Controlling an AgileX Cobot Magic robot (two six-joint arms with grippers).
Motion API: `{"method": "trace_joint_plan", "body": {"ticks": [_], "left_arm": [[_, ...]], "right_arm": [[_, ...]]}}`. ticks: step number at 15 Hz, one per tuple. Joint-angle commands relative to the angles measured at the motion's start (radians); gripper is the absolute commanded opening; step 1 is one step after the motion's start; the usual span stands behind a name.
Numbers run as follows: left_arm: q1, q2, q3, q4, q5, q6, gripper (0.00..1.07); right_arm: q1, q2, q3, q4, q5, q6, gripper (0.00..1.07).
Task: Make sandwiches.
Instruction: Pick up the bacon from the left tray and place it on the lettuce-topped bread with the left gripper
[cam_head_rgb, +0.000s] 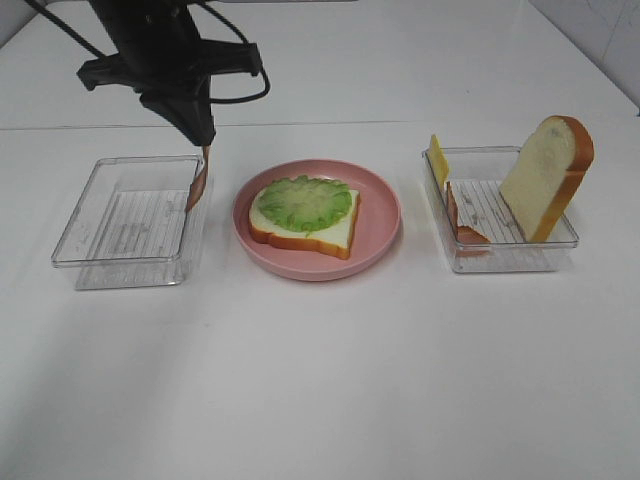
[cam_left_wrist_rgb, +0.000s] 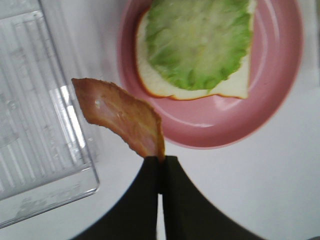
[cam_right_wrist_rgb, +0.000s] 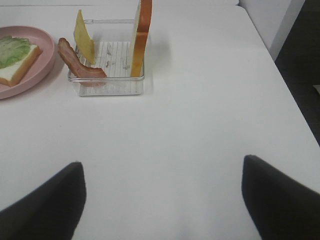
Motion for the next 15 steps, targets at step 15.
{"method": "trace_joint_plan", "body": {"ticks": [15], "left_arm": [[-0.001,0.208,-0.058,-0.692,-0.184,0.345,0.00]], "right_arm": [[-0.008,-0.012,0.000,0.000,-0.013,-0.005,0.81]]}}
